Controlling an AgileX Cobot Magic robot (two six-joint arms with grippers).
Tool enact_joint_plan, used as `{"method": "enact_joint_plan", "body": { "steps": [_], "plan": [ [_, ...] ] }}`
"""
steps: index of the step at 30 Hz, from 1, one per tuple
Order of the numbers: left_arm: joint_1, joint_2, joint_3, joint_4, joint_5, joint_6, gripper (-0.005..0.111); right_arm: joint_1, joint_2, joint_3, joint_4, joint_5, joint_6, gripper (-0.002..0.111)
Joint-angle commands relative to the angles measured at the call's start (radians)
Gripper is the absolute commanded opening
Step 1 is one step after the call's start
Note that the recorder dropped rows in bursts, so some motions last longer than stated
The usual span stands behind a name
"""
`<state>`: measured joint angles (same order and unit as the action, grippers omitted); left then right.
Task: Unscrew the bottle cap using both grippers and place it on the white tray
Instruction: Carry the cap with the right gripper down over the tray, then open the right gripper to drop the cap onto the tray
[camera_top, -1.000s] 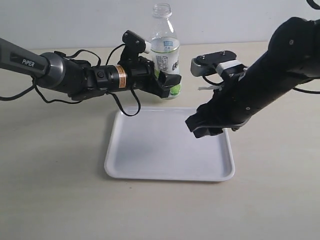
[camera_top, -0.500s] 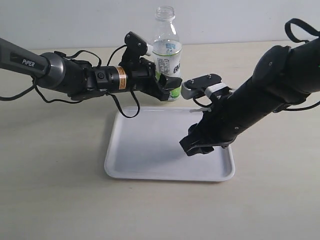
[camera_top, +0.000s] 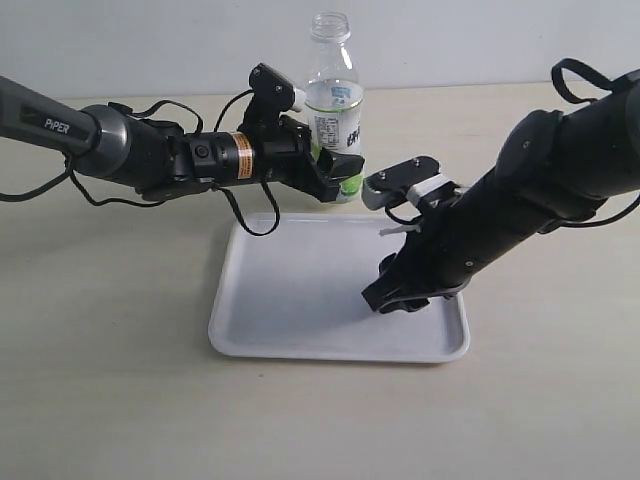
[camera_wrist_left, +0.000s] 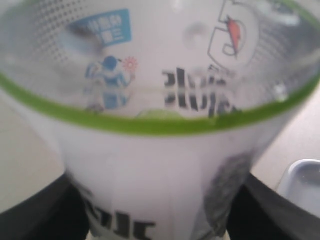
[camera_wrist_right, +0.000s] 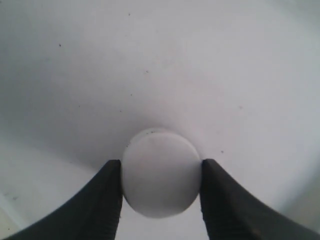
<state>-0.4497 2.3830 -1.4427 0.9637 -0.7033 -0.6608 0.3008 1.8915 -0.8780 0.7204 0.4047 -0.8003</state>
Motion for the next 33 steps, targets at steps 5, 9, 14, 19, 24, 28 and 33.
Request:
{"method": "enact_joint_plan", "body": {
  "steps": [5, 9, 14, 19, 24, 28, 33],
  "plan": [
    [0.0, -0.013, 0.001, -0.016, -0.029, 0.003, 0.0, 0.001, 0.023, 0.005, 0.007, 0.009, -0.045, 0.026],
    [0.0, -0.013, 0.001, -0.016, -0.029, 0.003, 0.0, 0.001, 0.023, 0.005, 0.014, 0.009, -0.048, 0.062],
    [0.0, -0.013, 0.001, -0.016, -0.029, 0.003, 0.0, 0.001, 0.023, 0.005, 0.014, 0.009, -0.048, 0.078],
    [0.0, -0.013, 0.001, -0.016, -0.029, 0.003, 0.0, 0.001, -0.042, 0.005, 0.012, 0.024, -0.046, 0.077],
    [0.0, -0.013, 0.001, -0.018, -0.029, -0.025, 0.0, 0.001, -0.194, 0.025, 0.0, 0.049, -0.043, 0.071],
    [0.0, -0.013, 0.001, -0.025, -0.029, -0.025, 0.0, 0.001, -0.361, 0.13, 0.0, -0.003, -0.042, 0.071],
    [0.0, -0.013, 0.001, -0.017, -0.029, -0.02, 0.0, 0.001, -0.656, 0.336, 0.014, -0.218, 0.019, 0.062]
  ]
}}
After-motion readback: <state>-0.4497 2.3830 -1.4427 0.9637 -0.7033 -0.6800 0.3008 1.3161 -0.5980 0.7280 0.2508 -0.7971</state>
